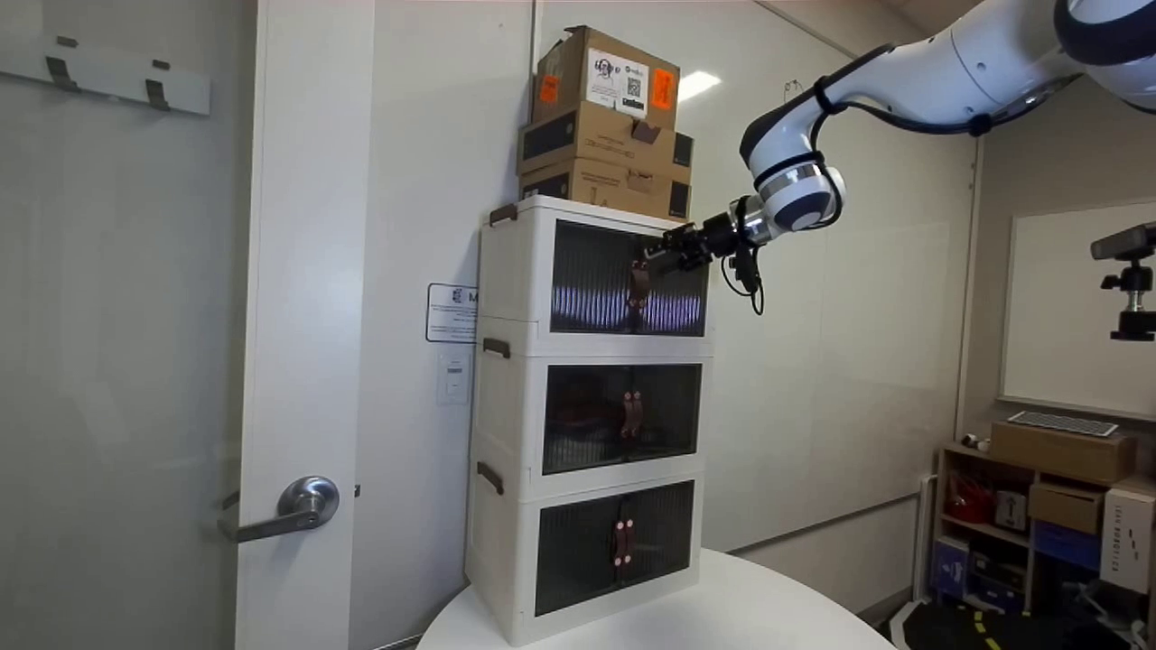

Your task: Open the top cabinet doors

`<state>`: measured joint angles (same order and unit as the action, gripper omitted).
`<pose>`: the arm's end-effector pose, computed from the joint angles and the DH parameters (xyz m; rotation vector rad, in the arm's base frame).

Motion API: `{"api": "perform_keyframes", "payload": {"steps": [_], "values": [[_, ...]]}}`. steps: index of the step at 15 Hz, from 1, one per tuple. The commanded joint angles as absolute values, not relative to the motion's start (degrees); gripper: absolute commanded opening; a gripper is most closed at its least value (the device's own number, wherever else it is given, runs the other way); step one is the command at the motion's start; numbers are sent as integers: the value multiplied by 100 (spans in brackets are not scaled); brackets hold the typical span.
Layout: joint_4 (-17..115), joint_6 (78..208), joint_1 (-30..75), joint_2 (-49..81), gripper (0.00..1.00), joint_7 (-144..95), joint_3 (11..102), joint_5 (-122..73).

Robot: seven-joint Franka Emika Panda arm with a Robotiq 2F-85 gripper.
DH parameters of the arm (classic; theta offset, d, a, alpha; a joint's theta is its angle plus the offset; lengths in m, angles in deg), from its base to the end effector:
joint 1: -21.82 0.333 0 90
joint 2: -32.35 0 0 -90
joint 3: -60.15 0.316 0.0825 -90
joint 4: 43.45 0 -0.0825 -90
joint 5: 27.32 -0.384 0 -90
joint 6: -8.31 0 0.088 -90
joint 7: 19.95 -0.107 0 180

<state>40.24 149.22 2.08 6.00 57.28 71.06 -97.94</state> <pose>0.7191 -0.1397 0.4829 -2.2828 -0.3829 -1.3717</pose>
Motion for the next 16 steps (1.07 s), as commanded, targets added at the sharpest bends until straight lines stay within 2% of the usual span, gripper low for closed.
{"api": "perform_keyframes", "payload": {"steps": [1,16], "values": [[3766,14499,389,387,100,6106,6726,-10272],[3328,13592,654,-143,100,6536,6255,-11031]]}}
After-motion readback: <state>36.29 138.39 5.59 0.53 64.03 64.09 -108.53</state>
